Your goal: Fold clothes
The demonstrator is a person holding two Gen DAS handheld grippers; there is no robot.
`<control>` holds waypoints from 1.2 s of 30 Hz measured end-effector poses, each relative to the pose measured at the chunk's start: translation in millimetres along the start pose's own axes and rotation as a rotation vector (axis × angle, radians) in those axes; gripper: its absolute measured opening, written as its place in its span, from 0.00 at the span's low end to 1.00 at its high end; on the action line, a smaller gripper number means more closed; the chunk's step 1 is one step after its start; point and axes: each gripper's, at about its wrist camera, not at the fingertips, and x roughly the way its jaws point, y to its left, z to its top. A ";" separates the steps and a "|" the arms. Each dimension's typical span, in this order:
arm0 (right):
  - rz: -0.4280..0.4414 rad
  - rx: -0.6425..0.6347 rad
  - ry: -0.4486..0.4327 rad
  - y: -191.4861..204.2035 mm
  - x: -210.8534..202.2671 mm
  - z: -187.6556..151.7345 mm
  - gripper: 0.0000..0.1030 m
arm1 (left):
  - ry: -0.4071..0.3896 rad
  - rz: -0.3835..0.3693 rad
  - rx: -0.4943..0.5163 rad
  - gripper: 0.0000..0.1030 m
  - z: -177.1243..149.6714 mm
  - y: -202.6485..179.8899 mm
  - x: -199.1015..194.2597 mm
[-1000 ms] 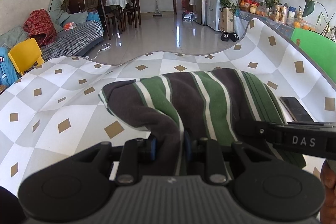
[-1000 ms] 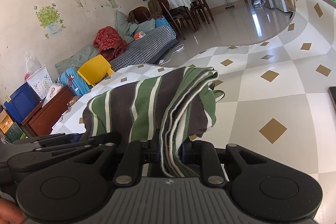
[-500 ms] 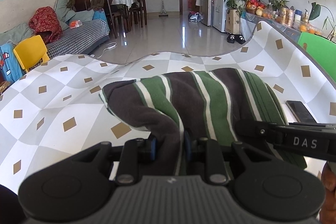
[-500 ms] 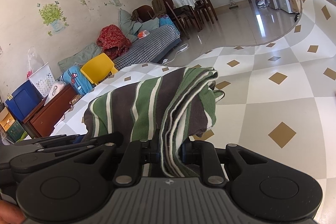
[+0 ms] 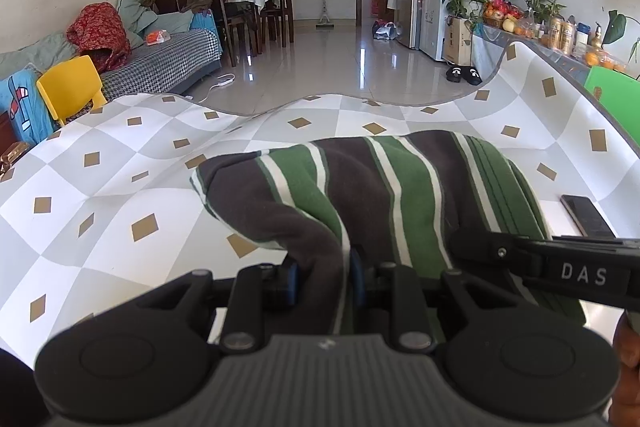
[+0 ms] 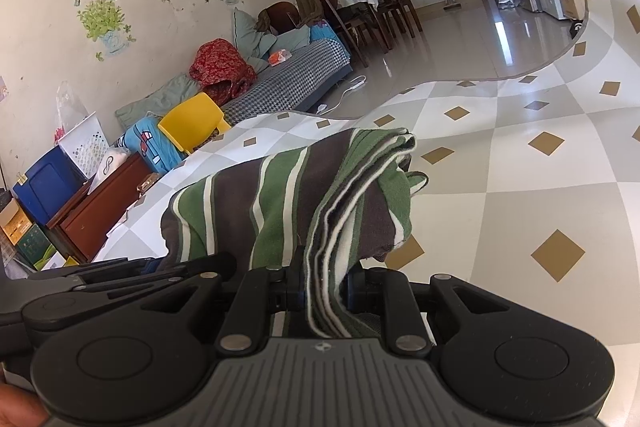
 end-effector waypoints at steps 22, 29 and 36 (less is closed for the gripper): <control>0.030 -0.010 0.010 8.3 15.4 1.1 0.17 | -0.004 0.042 -0.025 0.22 -0.6 13.5 -2.4; 0.038 -0.012 0.009 11.4 18.1 2.6 0.17 | -0.008 0.054 -0.026 0.22 0.2 14.5 -4.4; 0.049 -0.019 0.010 13.9 20.5 2.7 0.18 | -0.009 0.065 -0.032 0.22 0.8 18.3 -5.2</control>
